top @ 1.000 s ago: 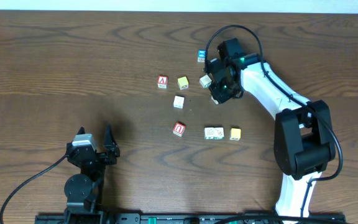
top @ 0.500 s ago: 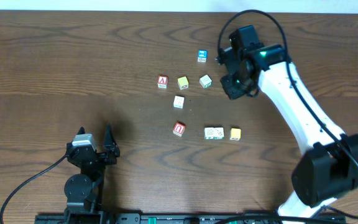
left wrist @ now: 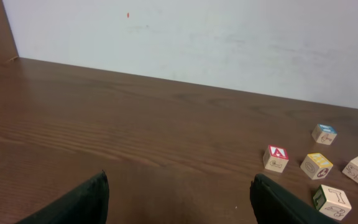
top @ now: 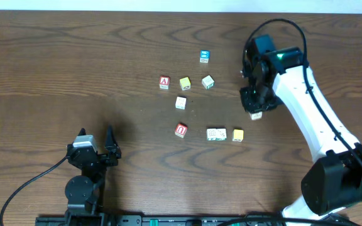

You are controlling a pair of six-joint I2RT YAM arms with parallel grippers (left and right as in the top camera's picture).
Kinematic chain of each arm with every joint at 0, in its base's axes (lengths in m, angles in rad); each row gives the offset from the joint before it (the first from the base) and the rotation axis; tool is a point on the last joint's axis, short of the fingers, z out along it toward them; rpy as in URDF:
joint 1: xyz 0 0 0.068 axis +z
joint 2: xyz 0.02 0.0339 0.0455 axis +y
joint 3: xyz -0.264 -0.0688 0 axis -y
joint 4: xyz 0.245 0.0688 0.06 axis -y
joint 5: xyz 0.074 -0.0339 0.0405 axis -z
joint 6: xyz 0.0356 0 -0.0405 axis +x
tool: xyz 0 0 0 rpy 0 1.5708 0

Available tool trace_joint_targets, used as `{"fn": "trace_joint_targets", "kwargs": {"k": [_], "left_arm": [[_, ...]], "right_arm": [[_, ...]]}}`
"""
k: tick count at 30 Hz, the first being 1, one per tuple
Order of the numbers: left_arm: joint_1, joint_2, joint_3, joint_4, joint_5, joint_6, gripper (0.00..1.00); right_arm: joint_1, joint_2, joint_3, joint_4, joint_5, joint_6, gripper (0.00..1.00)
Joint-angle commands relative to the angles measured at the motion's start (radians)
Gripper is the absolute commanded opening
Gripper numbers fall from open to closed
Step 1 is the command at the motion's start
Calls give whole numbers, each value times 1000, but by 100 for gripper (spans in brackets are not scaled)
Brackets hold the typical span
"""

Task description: Lift 5 blocks

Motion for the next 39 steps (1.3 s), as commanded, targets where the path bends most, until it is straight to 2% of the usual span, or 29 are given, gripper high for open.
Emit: {"fn": "trace_joint_targets", "kwargs": {"k": [1, 8, 16, 31, 39], "left_arm": [[4, 0, -16, -44, -24, -8, 73], [4, 0, -16, -44, -24, -8, 73], [4, 0, -16, -44, -24, -8, 73], [4, 0, -16, -44, -24, -8, 73], [4, 0, -16, -44, -24, -8, 73]], "right_arm": [[-5, -10, -98, 10, 13, 76, 9], [-3, -10, -288, 126, -7, 108, 7], [10, -10, -451, 280, -50, 108, 11], [26, -10, -459, 417, -51, 107, 18], [40, -10, -459, 438, -88, 107, 17]]}}
